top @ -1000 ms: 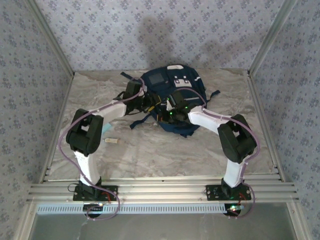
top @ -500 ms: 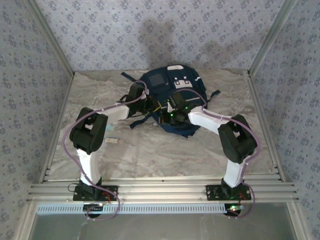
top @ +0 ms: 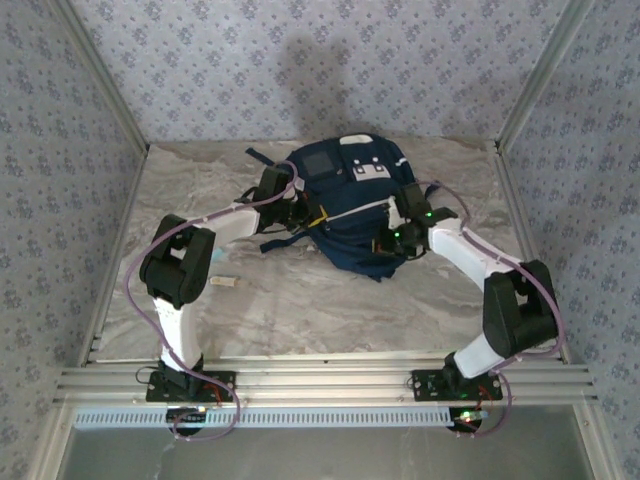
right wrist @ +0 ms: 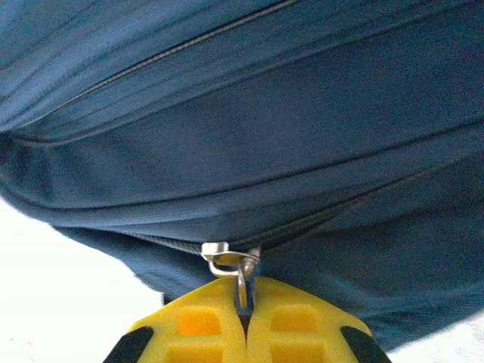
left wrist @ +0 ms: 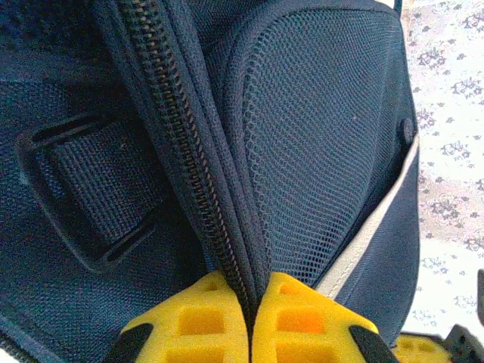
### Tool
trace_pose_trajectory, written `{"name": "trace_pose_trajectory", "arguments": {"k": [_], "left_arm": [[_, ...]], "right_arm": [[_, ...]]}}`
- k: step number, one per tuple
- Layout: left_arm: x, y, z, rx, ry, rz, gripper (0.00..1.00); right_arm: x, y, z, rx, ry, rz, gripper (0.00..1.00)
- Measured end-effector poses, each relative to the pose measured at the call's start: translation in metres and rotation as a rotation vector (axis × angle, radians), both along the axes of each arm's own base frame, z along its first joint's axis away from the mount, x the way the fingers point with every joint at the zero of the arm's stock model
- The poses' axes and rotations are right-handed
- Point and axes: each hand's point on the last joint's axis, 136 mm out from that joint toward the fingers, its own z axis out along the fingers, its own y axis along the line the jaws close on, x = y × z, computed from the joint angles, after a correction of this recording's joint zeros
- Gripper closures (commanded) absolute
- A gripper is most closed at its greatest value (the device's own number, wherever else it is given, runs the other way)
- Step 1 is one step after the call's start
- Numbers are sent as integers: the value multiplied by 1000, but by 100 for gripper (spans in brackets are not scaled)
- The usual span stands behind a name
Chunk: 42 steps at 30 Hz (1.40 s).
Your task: Pack the student bag
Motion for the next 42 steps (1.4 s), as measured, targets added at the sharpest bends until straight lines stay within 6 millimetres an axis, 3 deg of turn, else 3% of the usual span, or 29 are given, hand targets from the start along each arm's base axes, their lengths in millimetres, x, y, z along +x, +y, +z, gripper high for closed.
{"name": "trace_pose_trajectory", "arguments": {"k": [7,10,13,16,19,21,24,28,32,36,42], "left_arm": [[-3,-1,3,23,-24,-50,100],[-2,-1,7,30,-35,-65,100],[7,2,11,36,-37,-67,100],[28,5,10,52,-39,-62,97],[51,5,11,69,-64,-64,55],[67,9,18,94,-97,-38,41],[80,21,32,125,-146,-4,30],[73,43,45,157,-151,48,29],[38,65,60,150,-136,99,29],[5,76,70,97,-116,152,29],[-17,70,43,35,-22,206,31]], "right_arm": [[20,-67,-6,-51,-1,-100,100],[22,-73,-7,-65,8,-88,100],[18,-65,-4,-63,7,-62,100],[8,-48,3,-31,-3,-33,100],[-10,-20,10,42,-13,-5,100],[-26,5,11,105,4,23,100],[-41,40,8,172,37,59,100],[-41,81,3,230,54,100,100],[-27,121,-5,270,73,127,100],[-2,157,-2,311,41,151,100],[15,182,18,369,-12,165,100]]}}
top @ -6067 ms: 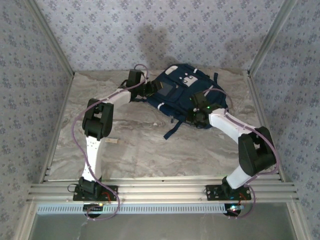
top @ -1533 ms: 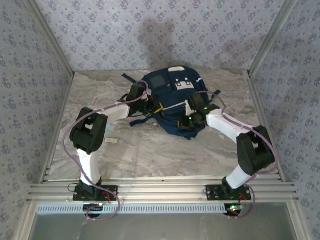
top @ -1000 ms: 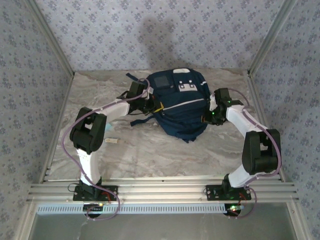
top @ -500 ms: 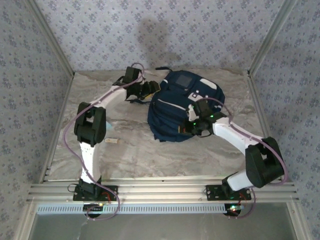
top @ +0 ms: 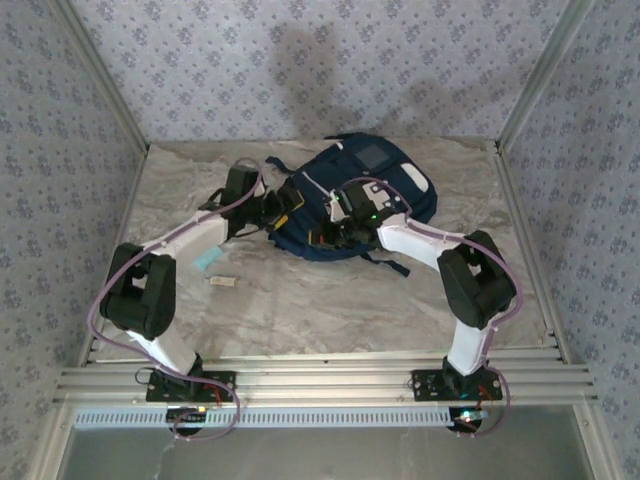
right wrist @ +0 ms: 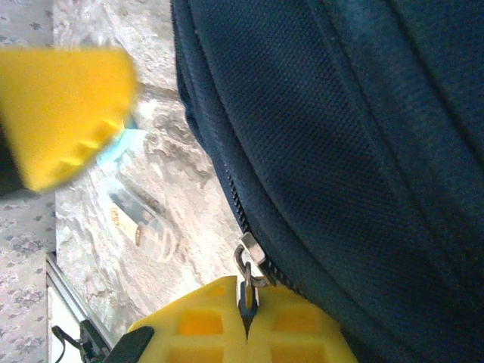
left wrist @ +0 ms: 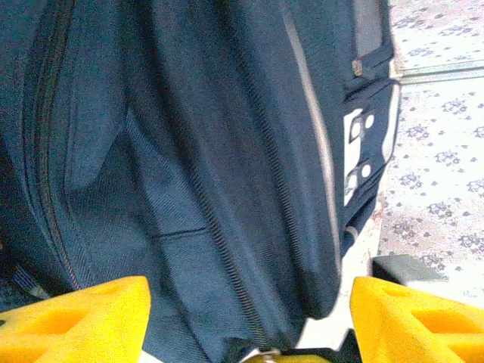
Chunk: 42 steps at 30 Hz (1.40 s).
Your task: Pack the student bag
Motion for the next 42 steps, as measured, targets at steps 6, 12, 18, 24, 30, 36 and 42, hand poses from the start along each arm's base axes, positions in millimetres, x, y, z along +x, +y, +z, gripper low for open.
{"name": "trace_pose_trajectory", "arguments": {"k": [6,12,18,24,30,36,42], "left_arm": [[4,-17,-23,-28,45,7,36],[13,-30,-43,-77,87,12,90],[11,-41,-41,-105,92,-6,100],[4,-47,-42,-102,95,-41,100],[2,-49,-38,-91,91,-79,100],[-1,-49,-37,-76,86,-105,100],[-3,-48,-35,-65,80,-121,100]], "right_arm": [[-3,6,4,15,-4,8,100],[-9,9,0,8,1,18,100],[-19,-11,-10,-80,-7,39,100],[-38,-80,-23,-197,8,21,100],[-20,-151,-34,-279,12,-61,100],[6,-208,-36,-393,8,-151,100],[6,-214,-30,-401,-5,-133,88]]}}
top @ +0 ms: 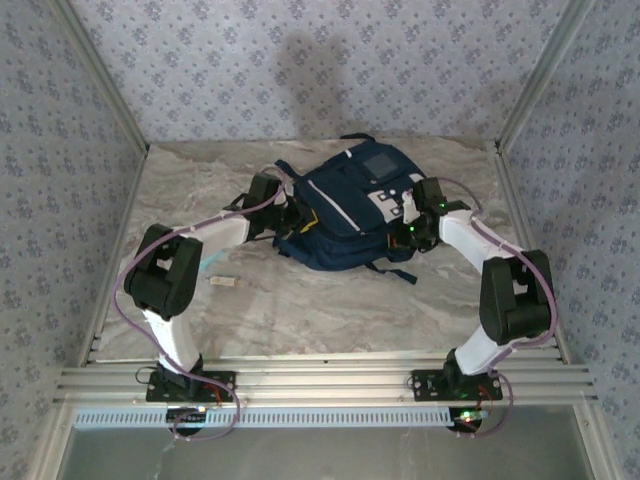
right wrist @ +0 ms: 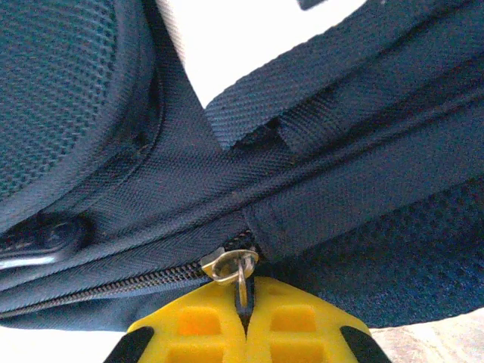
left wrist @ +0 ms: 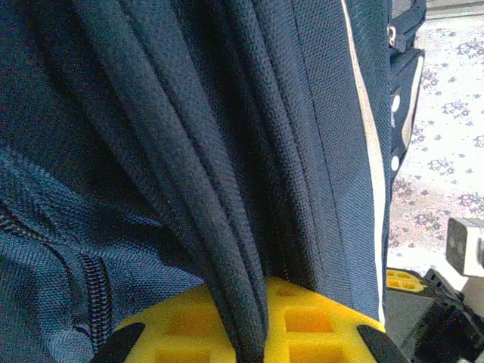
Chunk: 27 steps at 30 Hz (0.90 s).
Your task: Pack the student bag
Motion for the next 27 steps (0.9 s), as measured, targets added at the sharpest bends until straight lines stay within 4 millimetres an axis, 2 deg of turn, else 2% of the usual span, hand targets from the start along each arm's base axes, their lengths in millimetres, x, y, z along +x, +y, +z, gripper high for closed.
{"name": "trace_pose_trajectory", "arguments": {"k": [2,4,5,7,8,9,13,17,21,27], "left_arm": [[1,1,1,8,-1,-3,100],[3,5,2,21,-4,1,98],[5,7,2,27,-7,3,91],[7,11,2,40,-13,7,67],[8,13,2,49,-16,8,58],[9,14,3,54,-16,12,53],[9,20,13,66,-33,22,47],[8,22,34,59,-73,33,46],[8,21,49,60,-109,42,45],[10,6,63,45,-148,43,46]], "right_arm": [[-3,1,7,12,-10,10,87],[-7,-1,18,17,-33,7,72],[-11,-3,26,19,-48,4,60],[-16,-8,44,22,-81,-12,41],[-18,-10,53,24,-103,-19,36],[-20,-12,62,21,-126,-23,33],[-27,-20,86,1,-196,-50,31],[-29,-17,97,-7,-241,-49,31],[-29,5,94,-2,-278,12,31],[-27,37,79,3,-292,95,31]]}}
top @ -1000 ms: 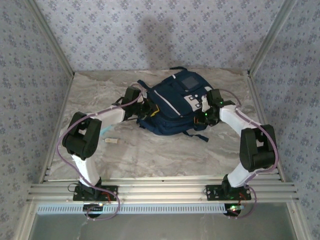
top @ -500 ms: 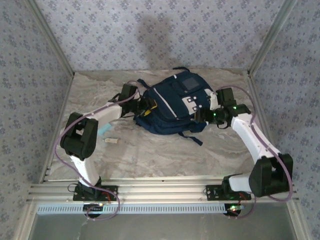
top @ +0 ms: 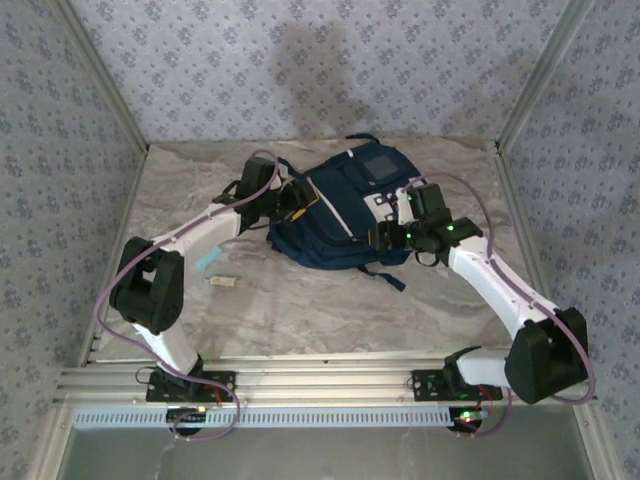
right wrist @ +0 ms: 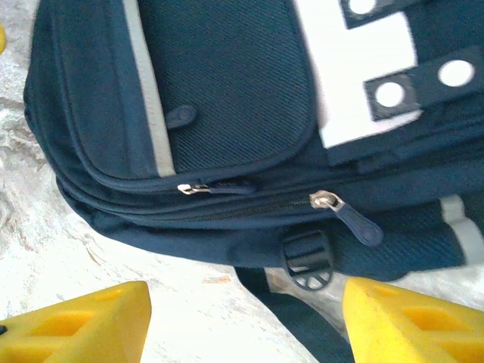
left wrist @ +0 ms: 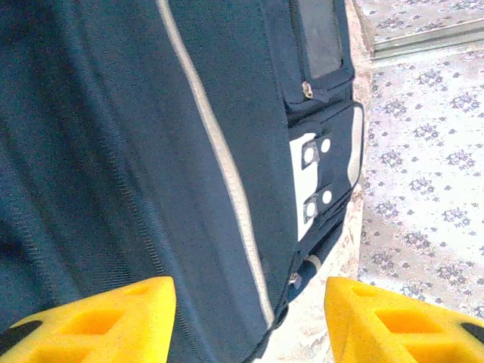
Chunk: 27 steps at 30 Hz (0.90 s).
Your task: Pack the student bag
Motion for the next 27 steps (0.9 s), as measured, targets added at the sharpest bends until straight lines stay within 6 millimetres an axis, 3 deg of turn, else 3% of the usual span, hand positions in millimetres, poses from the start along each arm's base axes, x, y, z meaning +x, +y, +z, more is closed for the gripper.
{"name": "trace_pose_trajectory", "arguments": {"k": [4,7,17,23,25,27], "left_arm": [[3,-12,-5,3,3,-9,46],[3,-20,-21,24,29,-19,46],[-4,-10,-45,131,61,-13,45],[-4,-12,-58,172,82,-27,45],[-3,-13,-66,190,95,-31,46],[-3,-14,-76,207,110,-32,57]], "right_arm": [[4,12,-5,-6,-11,25,31],[5,14,-9,-14,-11,27,31],[10,11,-23,-47,-20,21,33],[18,17,-47,-70,-45,83,33],[18,18,-55,-77,-47,104,33],[21,21,-58,-79,-57,125,34]]}}
